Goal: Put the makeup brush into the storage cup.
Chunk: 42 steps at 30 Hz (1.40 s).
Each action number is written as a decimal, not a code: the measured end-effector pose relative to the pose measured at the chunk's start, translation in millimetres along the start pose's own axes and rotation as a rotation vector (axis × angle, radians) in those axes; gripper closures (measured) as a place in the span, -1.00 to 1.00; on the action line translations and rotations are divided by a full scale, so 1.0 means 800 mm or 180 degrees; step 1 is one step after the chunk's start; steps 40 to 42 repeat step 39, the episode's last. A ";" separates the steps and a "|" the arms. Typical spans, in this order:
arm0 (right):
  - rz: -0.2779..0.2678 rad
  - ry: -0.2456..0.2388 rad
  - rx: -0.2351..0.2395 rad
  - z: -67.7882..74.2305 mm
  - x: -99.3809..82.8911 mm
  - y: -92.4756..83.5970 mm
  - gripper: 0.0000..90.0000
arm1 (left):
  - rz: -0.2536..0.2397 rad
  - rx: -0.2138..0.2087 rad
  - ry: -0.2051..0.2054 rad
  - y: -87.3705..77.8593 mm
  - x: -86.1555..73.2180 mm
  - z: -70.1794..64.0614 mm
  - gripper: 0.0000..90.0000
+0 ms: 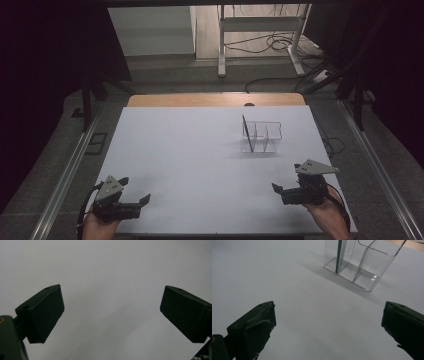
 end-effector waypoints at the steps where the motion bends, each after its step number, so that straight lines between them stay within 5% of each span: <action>1: 0.0000 0.0000 0.0000 0.000 0.000 0.000 -1.00 | -0.0002 -0.0006 0.0000 0.000 0.000 0.000 -0.87; 22: -0.0029 0.0127 -0.0127 -0.016 -0.020 -0.015 -1.00 | -0.0005 -0.0009 0.0000 0.000 0.000 0.000 -0.87; 29: -0.0081 0.0229 -0.0282 -0.024 -0.029 -0.022 -1.00 | -0.0001 -0.0006 0.0009 0.000 0.000 0.000 -0.87; 42: 0.0152 0.0252 -0.0242 -0.027 -0.042 -0.017 -1.00 | -0.0002 -0.0003 0.0014 0.001 0.001 -0.001 -0.87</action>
Point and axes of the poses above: each handheld gripper's, and its own axes: y roughly forward along the jaws, x roughly out of its top, z roughly to its left, the point moved 2 cm from there along y, roughly forward along the jaws, and after that the axes turned 10 degrees about -x, right-handed, at the moved point
